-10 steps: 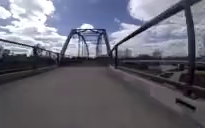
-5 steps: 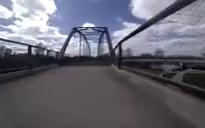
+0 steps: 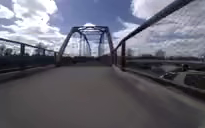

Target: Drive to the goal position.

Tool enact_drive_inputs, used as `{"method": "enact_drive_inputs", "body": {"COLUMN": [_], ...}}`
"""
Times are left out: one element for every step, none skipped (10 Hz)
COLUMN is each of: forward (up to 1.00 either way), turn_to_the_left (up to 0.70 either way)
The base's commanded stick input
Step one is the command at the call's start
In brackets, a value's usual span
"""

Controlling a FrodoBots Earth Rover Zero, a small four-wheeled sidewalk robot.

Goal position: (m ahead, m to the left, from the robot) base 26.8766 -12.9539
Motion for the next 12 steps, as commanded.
{"method": "enact_drive_inputs", "body": {"forward": [1.00, 1.00, 1.00, 1.00, 1.00, 1.00, 1.00, 1.00, 1.00, 1.00, 1.00, 1.00], "turn_to_the_left": [0.00, 0.00, 0.00, 0.00, 0.00, 0.00, 0.00, 0.00, 0.00, 0.00, 0.00, 0.00]}}
